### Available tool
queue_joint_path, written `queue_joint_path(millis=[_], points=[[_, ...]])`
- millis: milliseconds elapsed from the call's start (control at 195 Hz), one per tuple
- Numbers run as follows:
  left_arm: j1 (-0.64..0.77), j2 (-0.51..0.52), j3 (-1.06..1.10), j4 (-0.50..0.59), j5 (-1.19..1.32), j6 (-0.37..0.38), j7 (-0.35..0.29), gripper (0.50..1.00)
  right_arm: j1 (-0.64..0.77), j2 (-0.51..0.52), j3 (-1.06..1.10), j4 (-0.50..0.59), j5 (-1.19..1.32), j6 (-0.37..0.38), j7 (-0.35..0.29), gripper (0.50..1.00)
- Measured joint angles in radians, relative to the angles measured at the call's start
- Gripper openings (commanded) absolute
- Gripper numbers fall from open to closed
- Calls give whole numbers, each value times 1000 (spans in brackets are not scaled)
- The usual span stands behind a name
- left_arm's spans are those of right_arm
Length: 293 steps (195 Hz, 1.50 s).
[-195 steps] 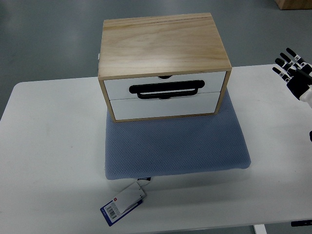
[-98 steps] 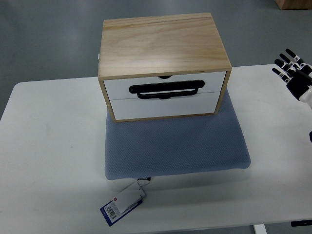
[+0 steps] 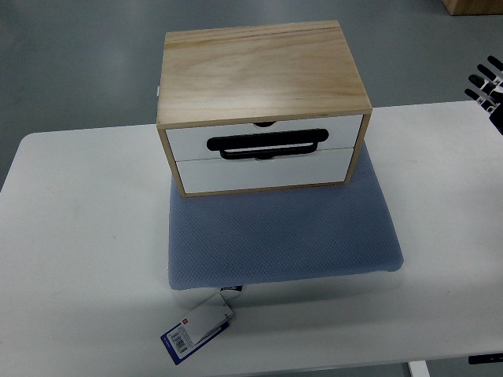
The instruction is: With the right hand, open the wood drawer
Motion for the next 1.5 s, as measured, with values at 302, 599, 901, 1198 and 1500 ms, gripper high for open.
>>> queue_joint_path(millis=[302, 599, 901, 1198, 1500], points=[[0, 0, 0, 0, 0, 0, 0, 1000, 266, -266, -510, 45, 281, 8, 85, 930], [0, 0, 0, 0, 0, 0, 0, 1000, 611, -403, -815, 189, 204, 127, 82, 930], [0, 0, 0, 0, 0, 0, 0, 1000, 909, -417, -1065, 288, 98, 177, 59, 930], [0, 0, 0, 0, 0, 0, 0, 1000, 1042, -382, -1201, 310, 95, 186, 50, 930], [0, 0, 0, 0, 0, 0, 0, 1000, 1159, -331, -1326, 315, 76, 255, 43, 930]])
